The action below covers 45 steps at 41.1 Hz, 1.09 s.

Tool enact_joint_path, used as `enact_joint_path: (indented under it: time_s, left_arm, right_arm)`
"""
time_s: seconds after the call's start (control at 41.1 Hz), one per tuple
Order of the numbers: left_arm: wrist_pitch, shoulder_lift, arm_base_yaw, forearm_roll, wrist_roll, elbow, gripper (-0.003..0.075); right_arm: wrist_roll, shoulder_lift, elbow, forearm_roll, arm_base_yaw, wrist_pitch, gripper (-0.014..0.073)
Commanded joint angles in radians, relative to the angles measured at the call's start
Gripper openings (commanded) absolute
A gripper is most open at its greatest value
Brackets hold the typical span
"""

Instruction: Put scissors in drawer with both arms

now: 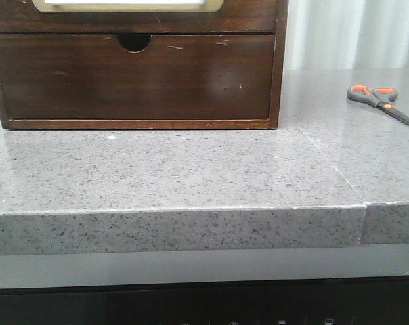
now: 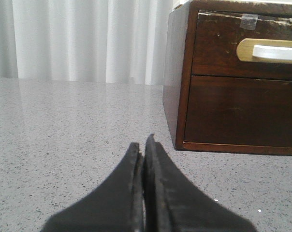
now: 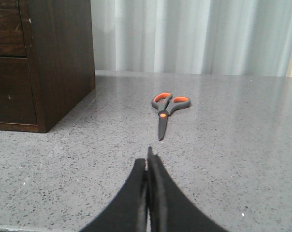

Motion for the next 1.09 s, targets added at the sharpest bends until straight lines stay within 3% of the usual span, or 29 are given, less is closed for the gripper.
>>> enact_joint_path:
  time_s: [0.0, 0.438, 0.754, 0.9, 1.07]
  left_arm:
    - [-0.082, -0.02, 0.0, 0.0, -0.009, 0.025, -0.002]
    - [-0.082, -0.02, 0.0, 0.0, -0.009, 0.025, -0.002]
    - [-0.131, -0.02, 0.0, 0.0, -0.009, 0.018, -0.002]
    - [-0.105, -0.018, -0.003, -0.017, -0.009, -0.09, -0.002]
    - [0.016, 0.012, -0.003, -0.017, -0.009, -0.304, -0.002]
  right_arm:
    - [0.0, -0.017, 0.001, -0.013, -0.007, -0.081, -0.0069]
    - [0.0, -0.017, 0.001, -0.013, -0.007, -0.082, -0.0069]
    - [0.0, -0.017, -0.023, -0.013, -0.007, -0.189, -0.0069]
    - [-0.002, -0.016, -0.122, -0.013, -0.007, -0.115, -0.0069]
    - [-0.004, 0.031, -0.293, -0.019, -0.007, 0.004, -0.0069]
